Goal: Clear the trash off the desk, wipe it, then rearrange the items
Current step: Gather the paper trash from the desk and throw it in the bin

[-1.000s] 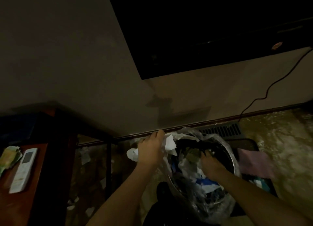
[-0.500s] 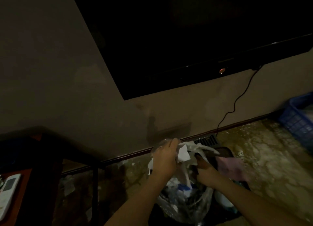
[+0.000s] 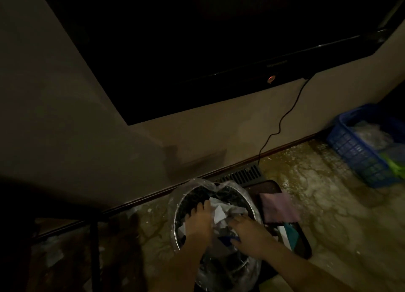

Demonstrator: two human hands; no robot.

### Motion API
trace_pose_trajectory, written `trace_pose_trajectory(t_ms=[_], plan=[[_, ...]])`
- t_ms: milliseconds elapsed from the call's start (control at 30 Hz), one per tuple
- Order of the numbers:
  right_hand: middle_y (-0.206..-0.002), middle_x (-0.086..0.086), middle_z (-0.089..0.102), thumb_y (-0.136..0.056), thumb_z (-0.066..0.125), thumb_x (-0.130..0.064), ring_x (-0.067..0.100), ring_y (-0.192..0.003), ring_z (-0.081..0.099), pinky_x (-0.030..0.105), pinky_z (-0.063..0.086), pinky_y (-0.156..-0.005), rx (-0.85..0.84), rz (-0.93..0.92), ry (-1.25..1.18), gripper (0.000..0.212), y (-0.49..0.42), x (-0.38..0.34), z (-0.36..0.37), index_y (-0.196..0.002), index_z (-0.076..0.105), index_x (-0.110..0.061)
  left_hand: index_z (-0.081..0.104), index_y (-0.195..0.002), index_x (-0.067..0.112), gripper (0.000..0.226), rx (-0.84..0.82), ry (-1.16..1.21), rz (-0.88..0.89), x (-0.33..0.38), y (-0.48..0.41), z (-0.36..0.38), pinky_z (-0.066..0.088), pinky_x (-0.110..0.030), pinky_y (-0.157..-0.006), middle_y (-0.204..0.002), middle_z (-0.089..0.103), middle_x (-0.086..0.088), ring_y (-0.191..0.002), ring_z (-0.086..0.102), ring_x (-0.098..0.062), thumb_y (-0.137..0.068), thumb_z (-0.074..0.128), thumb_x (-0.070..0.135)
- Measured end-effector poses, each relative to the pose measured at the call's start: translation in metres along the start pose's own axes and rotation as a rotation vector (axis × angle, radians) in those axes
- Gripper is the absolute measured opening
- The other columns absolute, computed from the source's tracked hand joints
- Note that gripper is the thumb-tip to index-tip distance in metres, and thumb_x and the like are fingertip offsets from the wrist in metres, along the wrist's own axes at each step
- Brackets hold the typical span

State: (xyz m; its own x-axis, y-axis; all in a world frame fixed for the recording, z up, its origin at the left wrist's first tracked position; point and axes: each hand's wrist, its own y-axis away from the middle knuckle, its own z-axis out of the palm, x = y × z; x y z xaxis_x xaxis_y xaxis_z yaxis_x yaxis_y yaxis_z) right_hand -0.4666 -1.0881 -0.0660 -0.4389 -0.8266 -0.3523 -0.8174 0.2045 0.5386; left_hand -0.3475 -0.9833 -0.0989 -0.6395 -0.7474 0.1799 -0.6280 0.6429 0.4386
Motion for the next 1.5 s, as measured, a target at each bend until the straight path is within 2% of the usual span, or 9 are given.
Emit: trace_pose_trajectory(t_ms=[200, 367, 533, 733, 867, 1067, 1233, 1300, 1500], plan=[[-0.146, 0.005, 0.035, -0.094, 0.051, -0.027, 0.022, -0.135, 0.032, 0.029, 0.029, -0.109, 0.039, 0.034, -0.013, 0.053, -0.016, -0.001, 0.004, -0.143, 0.034, -0.016, 0.010, -0.150, 0.017, 0.073, -0.113, -0.041, 0.008, -0.006, -0.015, 0.016, 0.027, -0.047, -0.111, -0.154, 0.016, -0.015, -0.140, 0.023, -0.034, -0.094, 0.053, 0.037], [-0.144, 0.008, 0.038, -0.093, 0.051, -0.023, 0.023, -0.133, 0.035, 0.028, 0.028, -0.111, 0.058, 0.068, -0.041, 0.052, -0.020, -0.006, -0.001, -0.142, 0.036, -0.013, 0.015, -0.149, 0.015, 0.077, -0.082, -0.027, 0.076, -0.016, -0.012, -0.001, 0.030, -0.045, -0.110, -0.151, 0.022, -0.012, -0.137, 0.028, -0.033, -0.090, 0.057, 0.043], [-0.141, 0.006, 0.040, -0.094, 0.052, -0.024, 0.022, -0.131, 0.037, 0.025, 0.031, -0.103, 0.071, 0.078, -0.059, 0.048, -0.015, -0.009, -0.012, -0.139, 0.038, -0.013, 0.014, -0.150, 0.016, 0.083, -0.106, -0.056, 0.161, -0.018, -0.003, -0.014, 0.030, -0.048, -0.111, -0.151, 0.021, -0.011, -0.137, 0.027, -0.036, -0.086, 0.064, 0.038], [-0.128, 0.005, 0.052, -0.087, 0.058, -0.023, 0.021, -0.120, 0.046, 0.027, 0.038, -0.097, 0.187, -0.003, -0.082, 0.037, -0.002, -0.009, -0.026, -0.123, 0.051, -0.015, 0.023, -0.145, 0.021, 0.077, 0.033, -0.067, 0.170, -0.019, 0.019, -0.037, 0.032, -0.044, -0.109, -0.144, 0.031, -0.006, -0.133, 0.035, -0.029, -0.084, 0.062, 0.047], [-0.131, 0.007, 0.049, -0.090, 0.056, -0.024, 0.023, -0.123, 0.044, 0.031, 0.039, -0.098, 0.192, -0.084, -0.025, 0.039, 0.011, -0.023, -0.041, -0.128, 0.048, -0.015, 0.020, -0.147, 0.023, 0.076, 0.064, -0.105, 0.084, -0.029, 0.056, -0.055, 0.030, -0.047, -0.110, -0.148, 0.027, -0.005, -0.136, 0.031, -0.030, -0.087, 0.059, 0.051], [-0.132, 0.008, 0.047, -0.093, 0.055, -0.031, 0.026, -0.123, 0.044, 0.033, 0.042, -0.097, 0.151, -0.277, 0.063, 0.041, 0.024, -0.066, -0.055, -0.130, 0.046, -0.014, 0.032, -0.138, 0.022, 0.066, 0.168, -0.062, -0.151, -0.049, 0.124, -0.077, 0.037, -0.045, -0.104, -0.139, 0.037, -0.005, -0.129, 0.041, -0.029, -0.086, 0.060, 0.051], [-0.122, 0.007, 0.054, -0.089, 0.056, -0.028, 0.025, -0.106, 0.054, 0.039, 0.050, -0.087, 0.159, -0.389, 0.084, 0.030, 0.043, -0.119, -0.055, -0.117, 0.053, -0.016, 0.031, -0.142, 0.023, 0.065, 0.189, -0.043, -0.281, -0.077, 0.183, -0.084, 0.033, -0.046, -0.108, -0.145, 0.037, -0.003, -0.133, 0.038, -0.027, -0.088, 0.060, 0.046], [-0.116, 0.007, 0.057, -0.089, 0.056, -0.027, 0.024, -0.099, 0.057, 0.038, 0.052, -0.082, 0.180, -0.416, 0.094, 0.025, 0.052, -0.142, -0.051, -0.110, 0.055, -0.015, 0.032, -0.142, 0.023, 0.064, 0.206, -0.041, -0.313, -0.090, 0.206, -0.082, 0.033, -0.046, -0.108, -0.144, 0.038, -0.002, -0.132, 0.039, -0.026, -0.088, 0.060, 0.043], [-0.118, 0.006, 0.057, -0.089, 0.060, -0.032, 0.021, -0.109, 0.054, 0.032, 0.046, -0.088, 0.220, -0.575, 0.162, 0.033, 0.075, -0.238, -0.018, -0.118, 0.054, -0.015, 0.034, -0.141, 0.024, 0.060, 0.301, 0.019, -0.402, -0.157, 0.300, -0.072, 0.034, -0.044, -0.108, -0.142, 0.041, -0.001, -0.131, 0.040, -0.024, -0.089, 0.060, 0.037]])
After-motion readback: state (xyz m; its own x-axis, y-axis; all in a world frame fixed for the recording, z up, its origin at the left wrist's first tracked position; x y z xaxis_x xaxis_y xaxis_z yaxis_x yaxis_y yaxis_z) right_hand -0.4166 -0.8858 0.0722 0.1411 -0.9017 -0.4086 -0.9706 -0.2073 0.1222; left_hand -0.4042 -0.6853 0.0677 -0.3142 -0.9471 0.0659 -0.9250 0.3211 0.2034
